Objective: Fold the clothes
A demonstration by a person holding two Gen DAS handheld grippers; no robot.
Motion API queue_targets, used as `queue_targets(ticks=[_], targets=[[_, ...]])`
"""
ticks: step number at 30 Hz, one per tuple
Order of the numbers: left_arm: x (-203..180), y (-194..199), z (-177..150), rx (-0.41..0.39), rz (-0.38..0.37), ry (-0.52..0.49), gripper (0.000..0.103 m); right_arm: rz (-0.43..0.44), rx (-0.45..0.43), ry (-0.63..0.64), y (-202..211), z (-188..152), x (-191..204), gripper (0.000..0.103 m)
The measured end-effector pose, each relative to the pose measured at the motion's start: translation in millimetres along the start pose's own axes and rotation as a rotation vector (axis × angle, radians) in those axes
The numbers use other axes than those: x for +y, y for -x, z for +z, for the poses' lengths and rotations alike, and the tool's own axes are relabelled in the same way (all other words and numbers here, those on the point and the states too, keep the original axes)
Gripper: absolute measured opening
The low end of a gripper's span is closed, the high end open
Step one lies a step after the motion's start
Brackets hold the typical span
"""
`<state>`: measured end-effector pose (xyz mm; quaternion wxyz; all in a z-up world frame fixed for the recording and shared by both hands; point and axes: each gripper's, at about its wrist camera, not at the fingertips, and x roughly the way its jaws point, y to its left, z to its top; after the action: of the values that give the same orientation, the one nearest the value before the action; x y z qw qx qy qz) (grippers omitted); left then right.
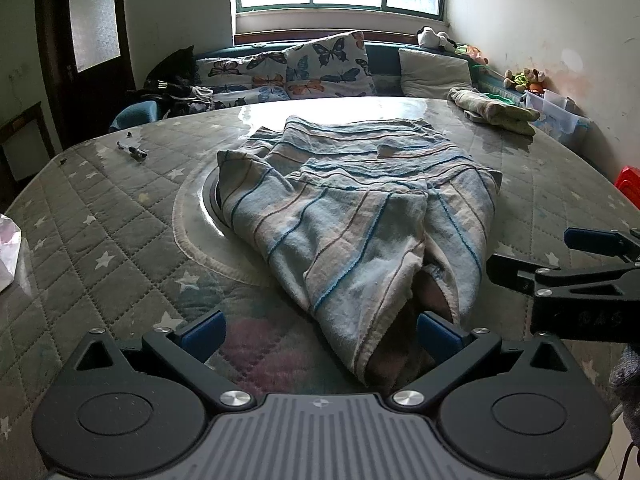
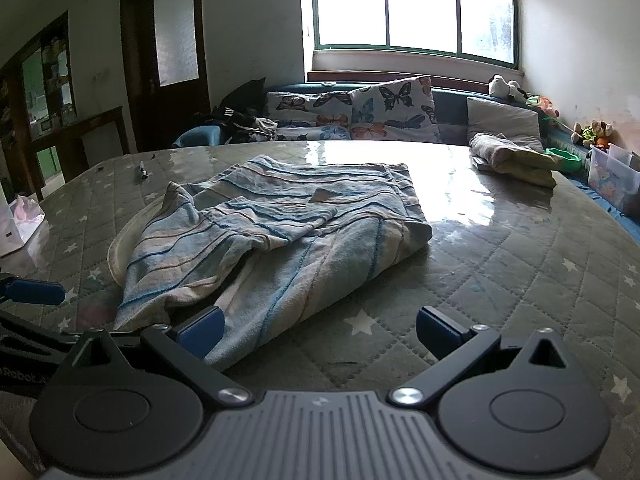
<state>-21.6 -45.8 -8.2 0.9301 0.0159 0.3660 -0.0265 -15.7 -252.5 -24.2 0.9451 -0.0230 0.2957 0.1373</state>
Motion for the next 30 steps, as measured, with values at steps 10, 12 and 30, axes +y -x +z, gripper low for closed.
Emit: queue_targets(ticks=[10, 12, 30], targets=[[-0.1, -6.3, 11.4, -0.016, -0.004, -0.019, 0.103, 0.002, 0.009, -0.011, -9.3, 5.4, -2.2, 0.103], [-0.7, -7.4, 16.1, -0.027, -0.014, -0.027, 0.103, -0.002, 0.009, -0.019, -11.3, 7.3, -4.6, 0.103], [-56.5, -59.0, 70.6, -0.096, -0.109, -0.300, 0.087, -0.096, 0.025, -0.174, -18.7, 10.3, -60.3, 0.090]])
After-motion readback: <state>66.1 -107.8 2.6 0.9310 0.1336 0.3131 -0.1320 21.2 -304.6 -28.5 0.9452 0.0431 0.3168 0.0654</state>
